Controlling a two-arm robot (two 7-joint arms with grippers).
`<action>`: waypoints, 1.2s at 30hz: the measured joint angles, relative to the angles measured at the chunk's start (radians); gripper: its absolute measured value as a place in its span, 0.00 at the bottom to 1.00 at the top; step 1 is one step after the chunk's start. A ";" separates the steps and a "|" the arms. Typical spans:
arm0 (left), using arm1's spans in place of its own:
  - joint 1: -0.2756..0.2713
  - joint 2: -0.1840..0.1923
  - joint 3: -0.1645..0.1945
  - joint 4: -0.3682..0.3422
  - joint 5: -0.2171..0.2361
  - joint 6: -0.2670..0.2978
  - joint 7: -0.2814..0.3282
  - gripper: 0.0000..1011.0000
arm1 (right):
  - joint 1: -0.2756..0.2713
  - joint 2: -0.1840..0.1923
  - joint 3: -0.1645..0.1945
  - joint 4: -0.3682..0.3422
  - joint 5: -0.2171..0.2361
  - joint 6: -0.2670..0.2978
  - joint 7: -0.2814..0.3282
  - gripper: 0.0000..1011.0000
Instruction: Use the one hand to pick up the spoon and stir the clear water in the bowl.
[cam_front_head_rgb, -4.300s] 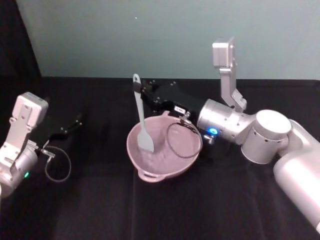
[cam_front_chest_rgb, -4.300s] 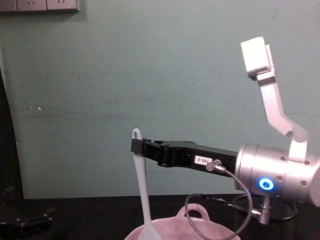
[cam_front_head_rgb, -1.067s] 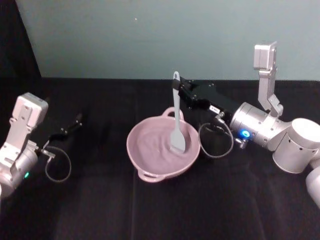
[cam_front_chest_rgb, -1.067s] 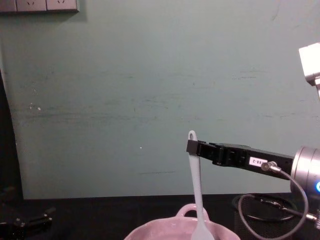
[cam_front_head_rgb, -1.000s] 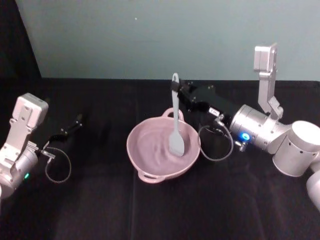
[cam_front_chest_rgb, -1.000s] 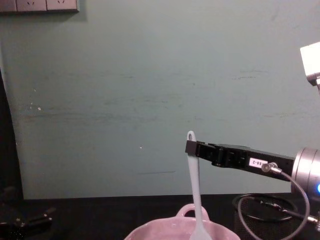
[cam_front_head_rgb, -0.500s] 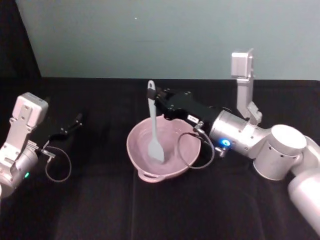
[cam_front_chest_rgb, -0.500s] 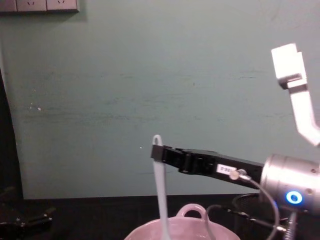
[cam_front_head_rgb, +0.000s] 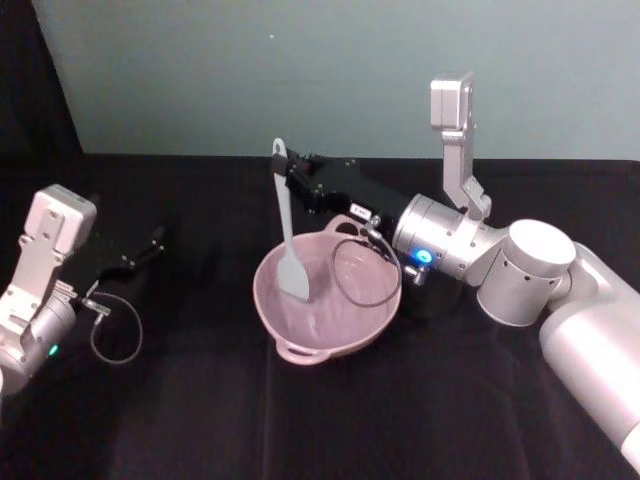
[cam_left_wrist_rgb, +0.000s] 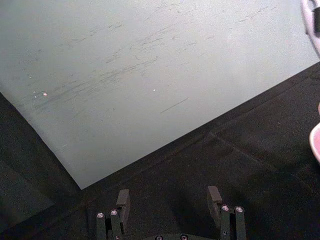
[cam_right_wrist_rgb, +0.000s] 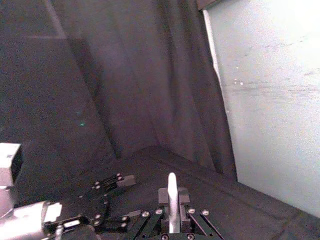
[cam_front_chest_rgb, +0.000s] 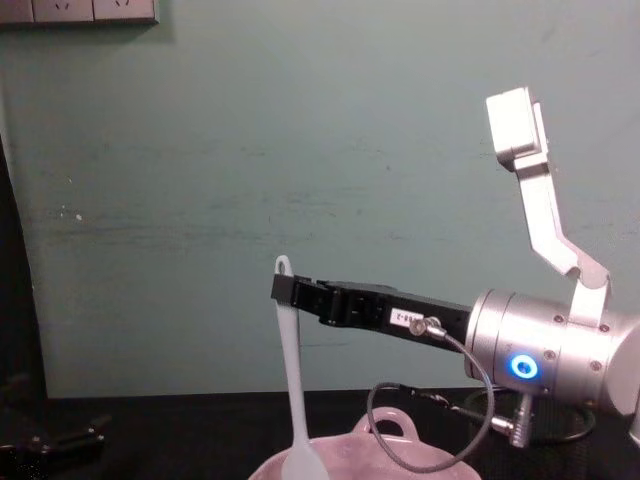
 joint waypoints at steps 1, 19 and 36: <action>0.000 0.000 0.000 0.000 0.000 0.000 0.000 1.00 | 0.013 -0.005 0.001 0.021 -0.004 -0.005 0.002 0.12; 0.000 0.000 0.000 0.000 0.000 0.000 0.000 1.00 | -0.020 0.082 0.073 -0.037 -0.017 0.000 -0.027 0.12; 0.000 0.000 0.000 0.000 0.000 0.000 0.000 1.00 | -0.125 0.159 0.066 -0.241 -0.002 0.062 -0.058 0.12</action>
